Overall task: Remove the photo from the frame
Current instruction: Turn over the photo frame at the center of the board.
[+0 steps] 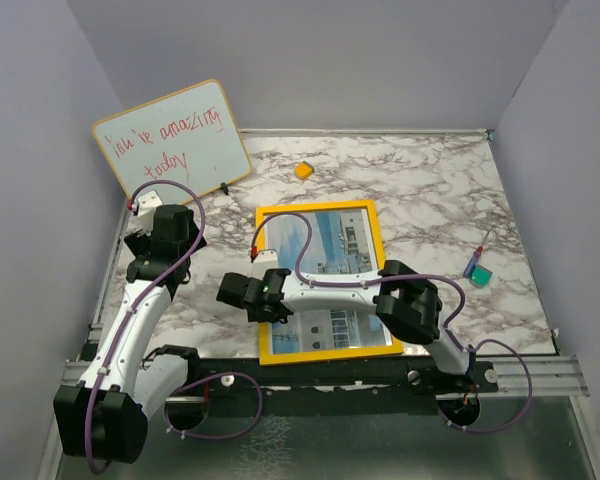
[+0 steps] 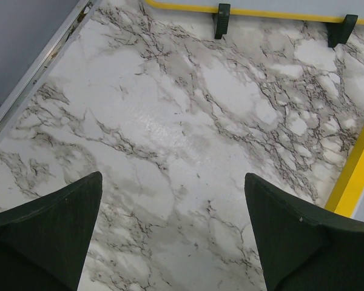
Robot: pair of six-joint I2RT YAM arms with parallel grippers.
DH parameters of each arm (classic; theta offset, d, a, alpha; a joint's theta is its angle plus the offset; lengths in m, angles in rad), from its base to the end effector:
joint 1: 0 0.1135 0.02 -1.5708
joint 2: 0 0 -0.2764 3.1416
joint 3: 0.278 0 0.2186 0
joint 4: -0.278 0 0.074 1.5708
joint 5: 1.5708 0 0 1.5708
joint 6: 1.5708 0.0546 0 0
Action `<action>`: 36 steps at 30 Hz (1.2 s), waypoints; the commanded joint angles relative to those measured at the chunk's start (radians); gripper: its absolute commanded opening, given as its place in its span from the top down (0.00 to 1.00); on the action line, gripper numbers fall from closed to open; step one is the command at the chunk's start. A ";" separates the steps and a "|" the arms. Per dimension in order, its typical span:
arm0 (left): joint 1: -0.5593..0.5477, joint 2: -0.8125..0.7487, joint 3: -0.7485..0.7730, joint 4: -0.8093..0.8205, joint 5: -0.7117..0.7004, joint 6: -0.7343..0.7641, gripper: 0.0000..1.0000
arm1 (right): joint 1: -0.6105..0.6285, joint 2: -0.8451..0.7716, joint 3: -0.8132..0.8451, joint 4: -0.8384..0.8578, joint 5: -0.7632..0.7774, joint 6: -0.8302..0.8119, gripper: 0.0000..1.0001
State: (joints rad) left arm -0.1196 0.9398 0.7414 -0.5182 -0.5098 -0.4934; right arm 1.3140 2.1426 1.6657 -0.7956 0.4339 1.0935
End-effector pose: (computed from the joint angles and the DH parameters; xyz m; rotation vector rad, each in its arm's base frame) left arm 0.1686 0.0066 0.2742 -0.6580 2.0905 0.2418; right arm 0.1289 0.4006 0.1847 -0.2026 2.6219 0.1607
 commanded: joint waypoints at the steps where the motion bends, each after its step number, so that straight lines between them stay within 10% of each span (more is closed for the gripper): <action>1: 0.005 -0.001 0.001 -0.014 -0.009 -0.008 0.01 | 0.007 0.050 0.047 -0.066 0.044 0.020 0.56; 15: 0.005 0.026 0.003 -0.014 0.010 -0.007 0.01 | 0.024 0.068 0.094 -0.123 0.064 0.021 0.72; 22: 0.006 0.023 0.000 -0.013 0.022 -0.004 0.01 | 0.024 0.044 0.085 -0.147 0.086 0.031 0.99; 36: 0.006 0.023 0.004 -0.009 0.142 0.027 0.01 | 0.022 0.046 0.135 -0.139 0.015 0.018 1.00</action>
State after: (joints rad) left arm -0.1196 0.9730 0.7414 -0.5182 -0.4503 -0.4892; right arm 1.3296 2.1979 1.7653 -0.9066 0.4671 1.1103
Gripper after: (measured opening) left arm 0.990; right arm 0.213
